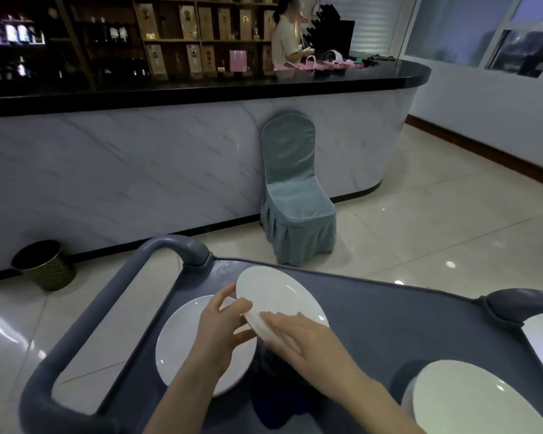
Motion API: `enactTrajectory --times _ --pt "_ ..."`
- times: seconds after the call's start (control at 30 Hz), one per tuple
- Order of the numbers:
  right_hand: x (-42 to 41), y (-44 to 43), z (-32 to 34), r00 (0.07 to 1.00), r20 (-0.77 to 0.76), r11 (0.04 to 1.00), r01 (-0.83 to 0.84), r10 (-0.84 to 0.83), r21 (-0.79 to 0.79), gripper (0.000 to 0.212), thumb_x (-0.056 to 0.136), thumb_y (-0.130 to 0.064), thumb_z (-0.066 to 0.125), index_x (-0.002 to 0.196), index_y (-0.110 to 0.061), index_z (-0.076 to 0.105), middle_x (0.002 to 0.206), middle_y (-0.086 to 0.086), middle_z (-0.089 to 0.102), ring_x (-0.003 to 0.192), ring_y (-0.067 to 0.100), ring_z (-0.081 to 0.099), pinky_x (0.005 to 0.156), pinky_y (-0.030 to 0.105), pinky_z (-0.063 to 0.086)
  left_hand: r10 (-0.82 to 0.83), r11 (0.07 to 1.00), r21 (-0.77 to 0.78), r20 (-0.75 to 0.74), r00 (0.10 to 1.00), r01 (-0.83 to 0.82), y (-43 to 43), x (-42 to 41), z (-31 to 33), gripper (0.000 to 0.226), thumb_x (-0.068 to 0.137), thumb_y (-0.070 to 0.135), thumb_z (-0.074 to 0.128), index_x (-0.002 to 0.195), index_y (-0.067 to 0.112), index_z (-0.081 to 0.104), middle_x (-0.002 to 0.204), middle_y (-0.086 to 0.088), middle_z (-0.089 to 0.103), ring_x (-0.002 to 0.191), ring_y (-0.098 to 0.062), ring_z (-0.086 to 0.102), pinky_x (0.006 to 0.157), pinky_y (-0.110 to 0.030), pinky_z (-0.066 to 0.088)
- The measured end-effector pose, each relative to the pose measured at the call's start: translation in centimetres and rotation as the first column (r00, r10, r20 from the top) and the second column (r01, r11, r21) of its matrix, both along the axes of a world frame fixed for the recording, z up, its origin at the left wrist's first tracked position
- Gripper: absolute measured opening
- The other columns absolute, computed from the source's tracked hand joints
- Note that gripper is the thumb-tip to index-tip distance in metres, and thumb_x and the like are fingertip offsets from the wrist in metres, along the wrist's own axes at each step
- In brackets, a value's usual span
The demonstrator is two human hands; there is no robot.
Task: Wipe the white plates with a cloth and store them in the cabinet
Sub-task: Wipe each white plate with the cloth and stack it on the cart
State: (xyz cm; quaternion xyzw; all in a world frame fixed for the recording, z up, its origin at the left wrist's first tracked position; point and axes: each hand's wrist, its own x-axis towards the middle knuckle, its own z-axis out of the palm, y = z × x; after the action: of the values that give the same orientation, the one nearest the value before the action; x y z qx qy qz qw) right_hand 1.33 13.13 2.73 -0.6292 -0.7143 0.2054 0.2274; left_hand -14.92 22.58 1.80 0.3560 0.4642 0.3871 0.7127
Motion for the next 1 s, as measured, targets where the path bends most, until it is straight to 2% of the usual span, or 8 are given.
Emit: enactTrajectory --times 0.07,0.13,0.2,0.33,0.47,0.6,0.9,1.0 --pt "-0.1 1.0 -1.1 0.982 -0.032 0.983 0.183 -0.184 -0.016 0.053 0.098 -0.057 0.043 0.148 -0.043 0.037 0.152 -0.019 0.04 0.141 -0.002 0.027 0.117 0.012 -0.001 0.036 0.999 -0.004 -0.022 0.999 -0.036 0.5 -1.8 -1.1 0.041 0.085 0.006 0.062 0.12 0.027 0.062 0.111 -0.011 0.069 0.094 -0.035 0.069 0.064 -0.037 0.058" --pt "0.1 1.8 -2.2 0.915 -0.047 0.916 0.399 -0.4 -0.027 0.055 0.099 -0.042 0.053 0.15 -0.03 0.037 0.155 -0.011 0.036 0.142 0.008 0.029 0.117 0.021 0.015 0.075 0.997 -0.025 -0.045 0.996 -0.076 1.1 -3.6 -2.2 0.042 0.088 0.007 0.06 0.124 0.028 0.059 0.118 -0.009 0.063 0.101 -0.034 0.064 0.064 -0.038 0.059" --pt "0.0 2.9 -3.0 0.818 -0.14 0.827 0.535 -0.558 -0.172 0.056 0.097 -0.028 0.059 0.149 -0.022 0.04 0.15 -0.001 0.04 0.133 0.015 0.042 0.108 0.027 0.034 0.099 0.993 -0.056 -0.043 0.994 -0.101 1.5 -5.2 -3.2 0.041 0.09 0.007 0.057 0.124 0.028 0.058 0.12 -0.007 0.061 0.104 -0.033 0.062 0.062 -0.037 0.059" --pt "-1.9 4.5 -4.5 0.604 -0.428 0.74 0.534 -0.672 -0.409 0.034 0.087 -0.004 0.062 0.109 -0.03 0.067 0.107 -0.003 0.072 0.09 0.007 0.065 0.073 0.023 0.05 0.128 0.989 -0.062 -0.068 0.989 -0.132 2.0 -7.7 -5.0 0.039 0.088 0.006 0.056 0.113 0.034 0.063 0.119 -0.004 0.061 0.105 -0.033 0.059 0.057 -0.032 0.057" --pt "-3.9 5.8 -6.2 0.434 -0.512 0.668 0.552 -0.741 -0.499 0.038 0.081 0.007 0.066 0.107 -0.021 0.069 0.09 -0.006 0.071 0.081 0.008 0.066 0.059 0.019 0.048 0.162 0.985 -0.027 -0.147 0.976 -0.168 2.2 -9.7 -6.8 0.041 0.087 0.008 0.057 0.115 0.037 0.061 0.119 0.001 0.063 0.11 -0.027 0.058 0.065 -0.034 0.057" --pt "-5.8 6.8 -7.5 0.435 -0.487 0.652 0.553 -0.757 -0.519 0.041 0.076 0.009 0.063 0.103 -0.021 0.071 0.086 -0.001 0.073 0.08 0.016 0.069 0.06 0.023 0.049 0.18 0.983 0.103 -0.329 0.927 -0.154 2.6 -11.7 -7.8 0.031 0.085 0.019 0.061 0.11 0.036 0.068 0.111 0.008 0.067 0.104 -0.015 0.062 0.076 -0.03 0.051" --pt "-7.8 8.4 -9.6 0.481 -0.377 0.611 0.617 -0.791 -0.496 0.033 0.08 0.005 0.062 0.099 -0.02 0.072 0.086 -0.002 0.07 0.077 0.01 0.064 0.06 0.02 0.046 0.201 0.969 0.24 -0.601 0.774 -0.064 2.8 -13.7 -9.8 0.034 0.089 0.001 0.058 0.116 0.02 0.067 0.098 -0.002 0.05 0.085 -0.013 0.055 0.07 -0.013 0.041" --pt "-8.0 8.5 -10.1 0.529 -0.349 0.633 0.623 -0.774 -0.459 0.035 0.081 0.005 0.062 0.107 -0.016 0.073 0.097 0.005 0.07 0.083 0.016 0.065 0.072 0.026 0.051 0.211 0.962 0.269 -0.659 0.722 -0.036 2.6 -13.7 -10.1 0.03 0.09 0.001 0.056 0.113 0.016 0.068 0.094 0.001 0.046 0.079 -0.01 0.053 0.063 -0.005 0.039"
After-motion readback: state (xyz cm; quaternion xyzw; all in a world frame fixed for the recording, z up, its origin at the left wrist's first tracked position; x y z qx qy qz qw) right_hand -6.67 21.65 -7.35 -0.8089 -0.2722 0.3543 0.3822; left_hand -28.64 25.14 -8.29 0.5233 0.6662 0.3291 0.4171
